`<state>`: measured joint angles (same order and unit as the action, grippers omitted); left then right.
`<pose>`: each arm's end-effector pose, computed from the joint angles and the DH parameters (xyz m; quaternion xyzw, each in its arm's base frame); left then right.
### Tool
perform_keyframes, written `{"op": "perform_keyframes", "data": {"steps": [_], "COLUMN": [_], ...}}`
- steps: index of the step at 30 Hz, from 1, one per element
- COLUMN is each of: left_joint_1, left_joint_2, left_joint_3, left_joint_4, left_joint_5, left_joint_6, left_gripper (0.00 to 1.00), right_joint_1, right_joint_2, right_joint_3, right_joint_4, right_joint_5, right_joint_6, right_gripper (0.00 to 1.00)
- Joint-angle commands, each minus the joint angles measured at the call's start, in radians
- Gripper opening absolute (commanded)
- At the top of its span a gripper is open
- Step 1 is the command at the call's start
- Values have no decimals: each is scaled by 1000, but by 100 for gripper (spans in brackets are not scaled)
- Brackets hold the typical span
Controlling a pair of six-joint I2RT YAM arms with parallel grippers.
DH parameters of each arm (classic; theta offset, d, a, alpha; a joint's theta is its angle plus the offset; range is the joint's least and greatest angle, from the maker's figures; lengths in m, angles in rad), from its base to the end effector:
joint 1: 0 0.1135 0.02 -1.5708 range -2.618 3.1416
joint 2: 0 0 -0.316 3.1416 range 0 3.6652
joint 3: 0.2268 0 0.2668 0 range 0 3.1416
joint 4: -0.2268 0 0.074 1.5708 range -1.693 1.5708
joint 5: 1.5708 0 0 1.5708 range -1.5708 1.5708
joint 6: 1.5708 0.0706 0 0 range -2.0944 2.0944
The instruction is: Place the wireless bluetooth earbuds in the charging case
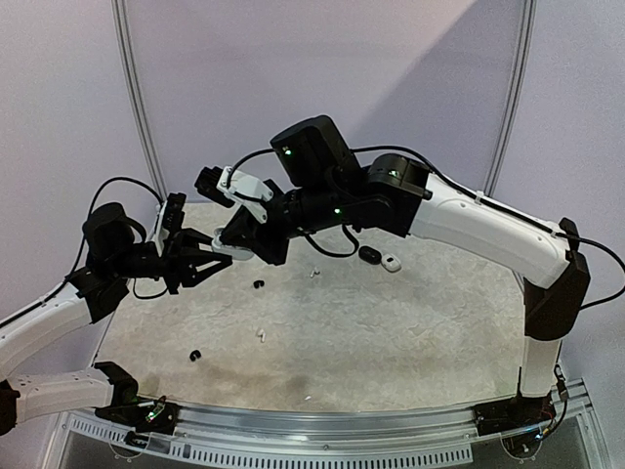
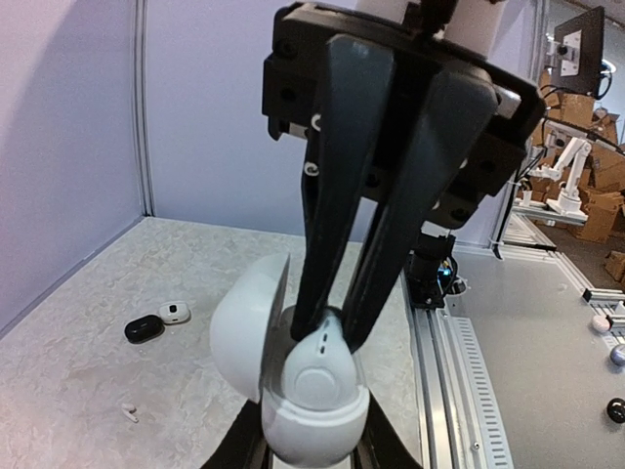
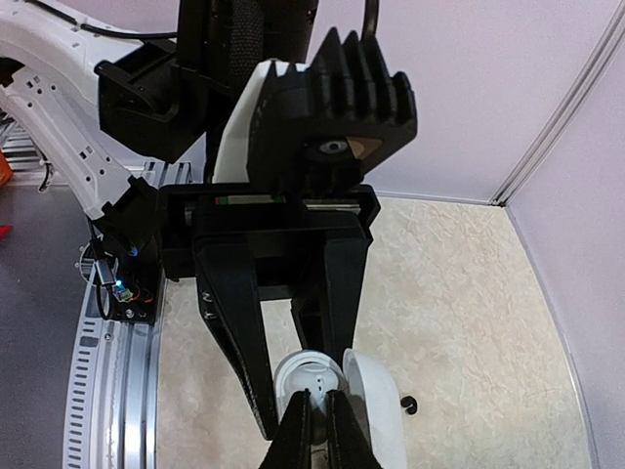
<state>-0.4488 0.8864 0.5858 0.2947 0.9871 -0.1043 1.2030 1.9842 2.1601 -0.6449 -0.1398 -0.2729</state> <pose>0.1539 -0.1395 0.3380 0.4361 0.5581 -0.4927 0.5056 0.1781 0.4895 0.4424 -0.5989 0.6043 0.2874 0.4400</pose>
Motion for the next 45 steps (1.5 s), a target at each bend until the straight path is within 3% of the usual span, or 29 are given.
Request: {"op": "perform_keyframes", "data": {"steps": [1, 15, 45], "left_joint_1": [-19, -20, -21], "left_joint_2": [-15, -2, -9], "left_joint_3": [8, 40, 23], "left_joint_4": [27, -61, 18], "left_joint_5": [38, 61, 26], "left_joint_6": [19, 88, 37], "left_gripper": [0, 0, 0], "right_joint_1": [-18, 4, 24], "right_joint_2": [-9, 103, 151], "right_joint_3": [-9, 171, 166], "right_joint_4": [-30, -261, -251], "right_joint_5": [-1, 14, 22], "right_joint_6": [-9, -149, -157], "right_gripper": [3, 0, 5]}}
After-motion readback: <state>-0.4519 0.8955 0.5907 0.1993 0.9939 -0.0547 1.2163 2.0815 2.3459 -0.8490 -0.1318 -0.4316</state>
